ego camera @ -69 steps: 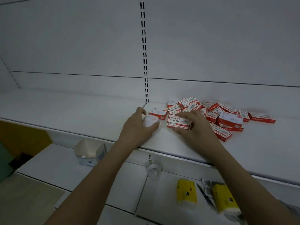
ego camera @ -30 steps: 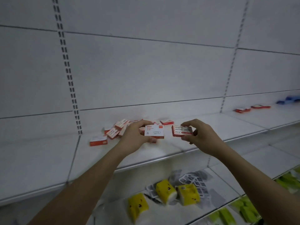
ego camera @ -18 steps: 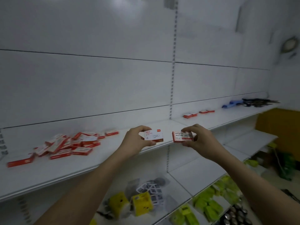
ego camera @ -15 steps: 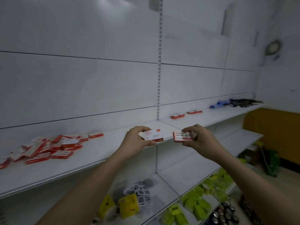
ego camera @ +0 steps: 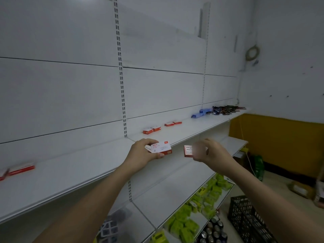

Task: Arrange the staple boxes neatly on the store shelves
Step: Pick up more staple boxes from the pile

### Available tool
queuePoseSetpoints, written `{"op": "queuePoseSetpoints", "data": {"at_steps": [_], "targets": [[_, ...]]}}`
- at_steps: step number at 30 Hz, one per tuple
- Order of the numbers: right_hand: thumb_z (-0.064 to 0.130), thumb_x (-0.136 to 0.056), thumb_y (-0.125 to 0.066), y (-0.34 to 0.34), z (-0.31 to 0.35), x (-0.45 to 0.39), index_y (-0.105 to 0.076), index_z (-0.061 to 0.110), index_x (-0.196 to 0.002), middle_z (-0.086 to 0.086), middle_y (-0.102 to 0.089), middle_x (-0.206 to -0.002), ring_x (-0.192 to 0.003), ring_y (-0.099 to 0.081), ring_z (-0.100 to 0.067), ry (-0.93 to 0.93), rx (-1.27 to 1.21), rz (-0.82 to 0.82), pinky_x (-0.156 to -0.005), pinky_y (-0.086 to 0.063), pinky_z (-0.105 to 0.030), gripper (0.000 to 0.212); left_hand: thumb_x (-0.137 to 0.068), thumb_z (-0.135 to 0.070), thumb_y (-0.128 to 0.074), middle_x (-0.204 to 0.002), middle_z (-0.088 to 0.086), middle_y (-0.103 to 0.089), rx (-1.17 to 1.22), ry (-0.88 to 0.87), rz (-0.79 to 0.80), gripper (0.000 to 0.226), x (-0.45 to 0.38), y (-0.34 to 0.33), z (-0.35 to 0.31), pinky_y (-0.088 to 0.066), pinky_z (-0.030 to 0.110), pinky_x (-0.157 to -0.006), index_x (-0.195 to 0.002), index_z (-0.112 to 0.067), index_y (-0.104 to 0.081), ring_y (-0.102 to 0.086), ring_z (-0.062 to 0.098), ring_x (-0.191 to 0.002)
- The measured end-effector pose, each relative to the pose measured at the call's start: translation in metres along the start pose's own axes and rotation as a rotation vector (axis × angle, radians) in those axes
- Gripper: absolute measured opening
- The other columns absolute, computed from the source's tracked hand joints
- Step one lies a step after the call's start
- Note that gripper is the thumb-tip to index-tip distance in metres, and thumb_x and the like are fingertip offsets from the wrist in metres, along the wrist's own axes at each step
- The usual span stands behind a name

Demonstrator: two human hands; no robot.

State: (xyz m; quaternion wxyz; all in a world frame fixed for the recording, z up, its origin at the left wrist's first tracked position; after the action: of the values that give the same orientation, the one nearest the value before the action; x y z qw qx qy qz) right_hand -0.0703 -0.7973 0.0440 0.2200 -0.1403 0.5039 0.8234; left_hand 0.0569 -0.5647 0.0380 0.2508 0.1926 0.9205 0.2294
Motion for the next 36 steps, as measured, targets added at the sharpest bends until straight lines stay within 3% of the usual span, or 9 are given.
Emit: {"op": "queuePoseSetpoints", "data": {"at_steps": [3,11,18,21,24,31,36], "targets": [[0.025,-0.079,-0.076,-0.007,-0.030,-0.029,-0.061,0.025,-0.119,0.011,-0.052,-0.107,-0.090,-0.053,-0.010,-0.020,0.011,0.001,-0.079,-0.050,-0.029,0.043,-0.067,-0.031,-0.086,-0.113,-0.008,-0.061,0.027,0.001,0.004,0.052,-0.043,-0.029,0.018,-0.051,0.025,-0.079,-0.114,-0.029,-0.064,-0.059,0.015,-0.096],[0.026,-0.079,-0.076,-0.028,-0.110,-0.128,-0.060,0.027,-0.120,0.011,-0.054,-0.111,-0.092,-0.054,-0.008,-0.076,0.095,0.070,-0.080,-0.053,-0.029,0.044,-0.070,-0.032,-0.084,-0.118,-0.007,-0.061,0.070,0.019,0.019,0.054,-0.162,-0.087,0.063,-0.049,0.019,-0.068,-0.119,-0.025,-0.063,-0.059,0.015,-0.101],[0.028,-0.080,-0.076,-0.054,-0.164,-0.210,-0.058,0.027,-0.124,0.007,-0.056,-0.113,-0.088,-0.054,-0.008,-0.079,0.079,0.079,-0.067,-0.042,-0.015,0.048,-0.070,-0.028,-0.084,-0.109,-0.010,-0.057,0.053,0.042,0.031,0.053,-0.248,-0.101,0.077,-0.046,0.016,-0.064,-0.118,-0.024,-0.063,-0.059,0.016,-0.099],[0.028,-0.081,-0.074,-0.065,-0.185,-0.245,-0.057,0.026,-0.126,0.006,-0.055,-0.115,-0.093,-0.053,-0.010,-0.064,0.053,0.087,-0.071,-0.044,-0.018,0.047,-0.068,-0.029,-0.086,-0.109,-0.006,-0.058,0.008,0.042,-0.009,0.051,-0.281,-0.106,0.085,-0.054,0.034,-0.081,-0.114,-0.024,-0.065,-0.057,0.019,-0.103],[0.028,-0.081,-0.074,-0.079,-0.206,-0.280,-0.058,0.027,-0.125,0.006,-0.054,-0.117,-0.095,-0.054,-0.011,-0.034,0.019,0.112,-0.076,-0.046,-0.020,0.047,-0.066,-0.029,-0.087,-0.109,-0.006,-0.061,-0.027,0.065,-0.068,0.048,-0.305,-0.111,0.095,-0.053,0.040,-0.087,-0.109,-0.028,-0.066,-0.057,0.020,-0.102],[0.028,-0.079,-0.077,-0.124,-0.258,-0.371,-0.057,0.026,-0.125,0.003,-0.048,-0.126,-0.097,-0.053,-0.010,0.110,-0.088,0.156,-0.080,-0.046,-0.021,0.050,-0.069,-0.027,-0.085,-0.107,-0.007,-0.062,-0.162,0.174,-0.233,0.048,-0.342,-0.124,0.108,-0.046,0.028,-0.080,-0.113,-0.025,-0.066,-0.056,0.017,-0.096],[0.026,-0.079,-0.076,-0.151,-0.289,-0.428,-0.058,0.022,-0.125,-0.001,-0.049,-0.126,-0.098,-0.056,-0.016,0.225,-0.187,0.266,-0.087,-0.044,-0.027,0.050,-0.070,-0.023,-0.085,-0.107,-0.004,-0.063,-0.253,0.320,-0.376,0.046,-0.341,-0.139,0.119,-0.049,0.026,-0.079,-0.112,-0.022,-0.066,-0.058,0.013,-0.091]]}}
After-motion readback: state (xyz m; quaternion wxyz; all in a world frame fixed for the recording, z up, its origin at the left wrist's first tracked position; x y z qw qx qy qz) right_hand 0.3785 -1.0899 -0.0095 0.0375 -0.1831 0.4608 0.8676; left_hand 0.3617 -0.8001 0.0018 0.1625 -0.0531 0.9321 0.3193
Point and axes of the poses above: each hand's wrist, its own x-axis away from the middle knuckle, its own y-axis out of the back of the hand, z = x × y, the point moved 1 cm from there along -x, towards the middle knuckle
